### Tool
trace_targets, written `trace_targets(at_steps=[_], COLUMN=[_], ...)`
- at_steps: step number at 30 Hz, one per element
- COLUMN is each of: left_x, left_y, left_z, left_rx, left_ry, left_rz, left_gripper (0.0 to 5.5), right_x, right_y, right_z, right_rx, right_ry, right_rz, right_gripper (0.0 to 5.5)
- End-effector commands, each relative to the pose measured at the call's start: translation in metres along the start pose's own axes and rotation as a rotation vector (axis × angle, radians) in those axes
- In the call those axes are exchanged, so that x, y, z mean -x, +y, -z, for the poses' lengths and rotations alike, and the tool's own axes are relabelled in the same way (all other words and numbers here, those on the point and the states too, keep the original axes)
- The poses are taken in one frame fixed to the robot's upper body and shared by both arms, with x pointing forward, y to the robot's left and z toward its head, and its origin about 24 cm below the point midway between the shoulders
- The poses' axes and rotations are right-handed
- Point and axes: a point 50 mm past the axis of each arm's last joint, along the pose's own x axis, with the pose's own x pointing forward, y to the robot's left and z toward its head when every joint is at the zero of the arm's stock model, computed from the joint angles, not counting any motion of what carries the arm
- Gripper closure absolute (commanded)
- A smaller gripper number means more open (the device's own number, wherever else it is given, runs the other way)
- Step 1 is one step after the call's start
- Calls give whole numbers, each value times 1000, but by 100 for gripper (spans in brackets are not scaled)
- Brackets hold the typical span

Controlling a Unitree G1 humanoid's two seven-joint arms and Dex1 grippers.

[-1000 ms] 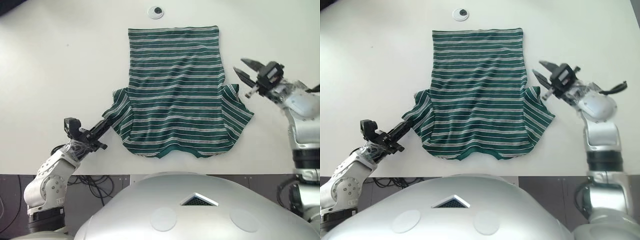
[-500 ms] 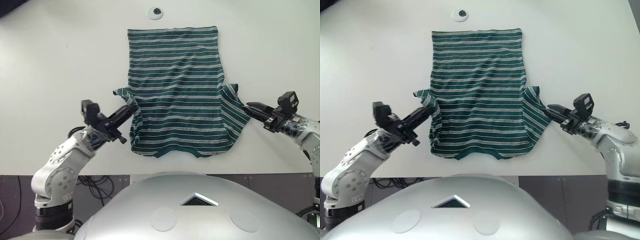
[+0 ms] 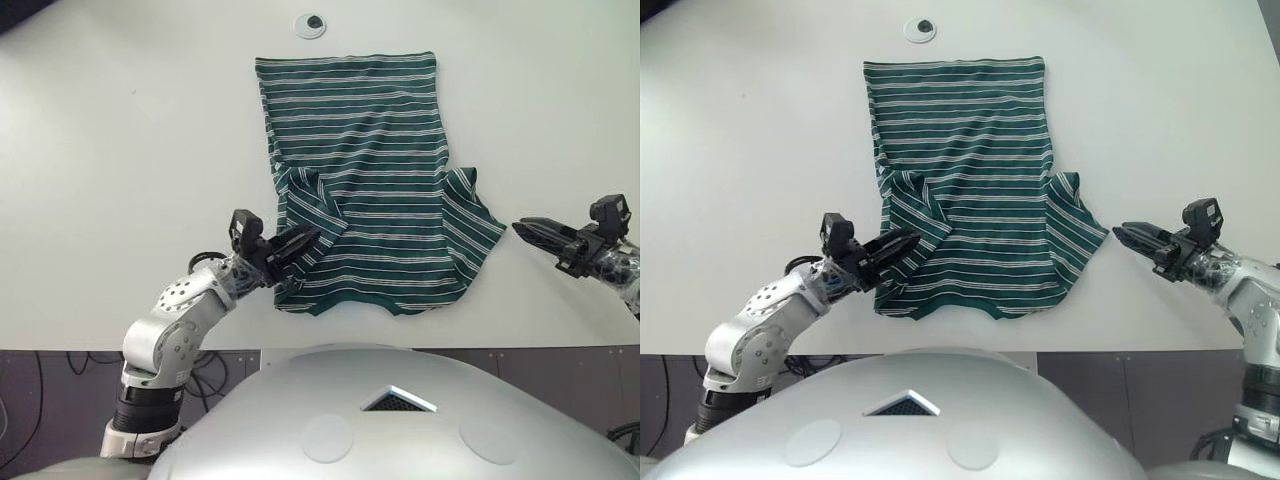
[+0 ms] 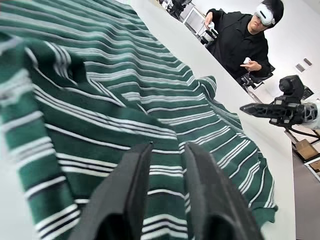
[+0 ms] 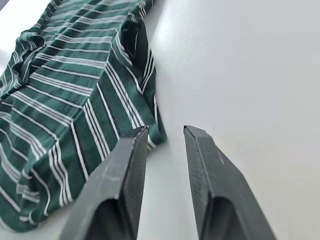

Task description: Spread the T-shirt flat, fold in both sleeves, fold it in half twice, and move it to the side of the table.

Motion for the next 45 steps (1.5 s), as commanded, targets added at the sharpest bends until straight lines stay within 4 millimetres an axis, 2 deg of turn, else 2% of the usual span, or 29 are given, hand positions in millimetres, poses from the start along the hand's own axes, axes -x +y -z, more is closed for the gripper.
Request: trace_targets(at_steps=[1, 5, 9, 11, 16, 19, 23, 25, 30, 36, 41, 45], left_x=[14, 31, 50, 58, 80, 86, 90, 91, 79, 78, 74, 73], left_y=[-5, -16, -21, -16, 0, 7, 19, 24, 18, 10, 11, 13], left_z=[-23, -39, -37, -31, 2, 12, 18, 30, 47, 60, 58, 57], left_rx=[-222, -457, -646, -746, -1012, -1090, -1208, -1267, -1358, -1392, -1409, -1435], left_ry=[-77, -141, -127, -77, 145, 205, 259, 324, 297, 318, 316, 332], left_rz=[-20, -30, -34, -52, 9, 49, 73, 126, 243, 366, 364, 375], left_gripper=[421, 421, 421, 421, 416, 416, 416, 416, 416, 416, 416, 416], right_x=[2, -4, -10, -12, -17, -19, -21, -18, -19, -42, -66, -82], right_y=[-1, 1, 3, 3, 6, 7, 8, 12, 37, 75, 102, 110], right_z=[10, 16, 16, 16, 19, 17, 16, 10, -9, -19, -19, -19], right_rx=[4, -33, -54, -62, -61, -60, -64, -62, -19, 13, 45, 69], right_ry=[75, 71, 46, 28, 21, 17, 12, -16, -75, -85, -33, 6], right_rz=[3, -31, -55, -61, -81, -98, -111, -143, -284, -427, -514, -500], right_gripper=[420, 420, 420, 420, 496, 542, 547, 547, 547, 547, 547, 547])
